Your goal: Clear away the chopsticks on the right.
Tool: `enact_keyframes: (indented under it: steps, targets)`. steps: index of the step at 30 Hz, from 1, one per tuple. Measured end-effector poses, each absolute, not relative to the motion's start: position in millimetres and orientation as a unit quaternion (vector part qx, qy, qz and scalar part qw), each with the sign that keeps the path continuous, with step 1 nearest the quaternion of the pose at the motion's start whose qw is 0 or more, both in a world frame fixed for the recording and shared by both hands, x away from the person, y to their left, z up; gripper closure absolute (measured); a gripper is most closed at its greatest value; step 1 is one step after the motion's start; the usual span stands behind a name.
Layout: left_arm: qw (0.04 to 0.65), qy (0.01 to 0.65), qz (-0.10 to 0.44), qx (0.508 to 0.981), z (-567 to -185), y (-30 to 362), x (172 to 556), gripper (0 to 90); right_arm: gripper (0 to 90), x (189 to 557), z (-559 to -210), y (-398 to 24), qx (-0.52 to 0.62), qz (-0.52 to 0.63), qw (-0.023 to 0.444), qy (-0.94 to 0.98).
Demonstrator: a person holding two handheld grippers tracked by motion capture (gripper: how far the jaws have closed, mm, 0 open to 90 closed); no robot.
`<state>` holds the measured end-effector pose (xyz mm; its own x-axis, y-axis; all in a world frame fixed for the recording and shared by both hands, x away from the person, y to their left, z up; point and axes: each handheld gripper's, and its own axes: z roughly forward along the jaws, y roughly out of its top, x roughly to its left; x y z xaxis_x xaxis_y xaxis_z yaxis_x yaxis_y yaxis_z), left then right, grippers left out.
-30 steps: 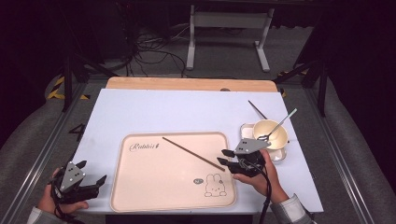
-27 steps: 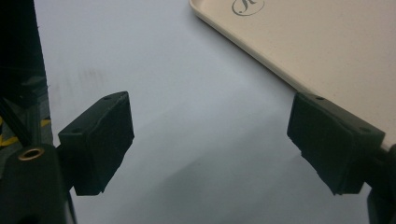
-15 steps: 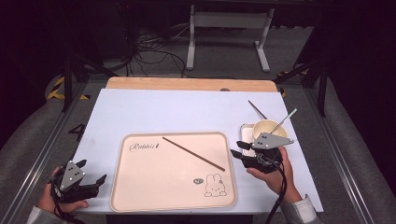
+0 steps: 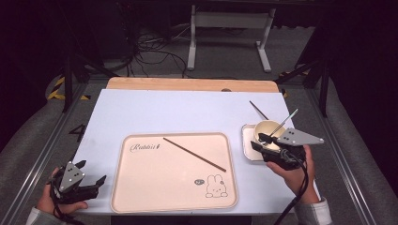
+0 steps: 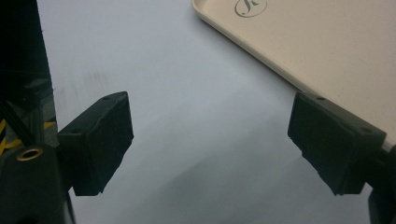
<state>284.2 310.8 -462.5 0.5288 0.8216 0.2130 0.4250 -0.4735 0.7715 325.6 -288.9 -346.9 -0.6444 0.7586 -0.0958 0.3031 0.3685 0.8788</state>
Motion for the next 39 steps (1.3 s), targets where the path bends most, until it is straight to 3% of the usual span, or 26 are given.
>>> enact_keyframes:
  steps: [20, 33, 39]
  targets:
    - [0.334, 0.372, 0.294, 0.815, -462.9, 310.1, 285.1, 13.8, 58.0, 314.2, -338.6, -359.8, 0.422, 0.443, 0.310, 0.728]
    - [0.329, 0.368, 0.287, 0.821, -465.1, 307.9, 285.6, 14.1, 57.6, 336.9, -367.2, -401.3, 0.492, 0.386, 0.326, 0.709]
    - [0.317, 0.374, 0.296, 0.819, -465.7, 305.8, 286.2, 14.9, 58.3, 354.5, -393.0, -413.7, 0.505, 0.368, 0.301, 0.720]
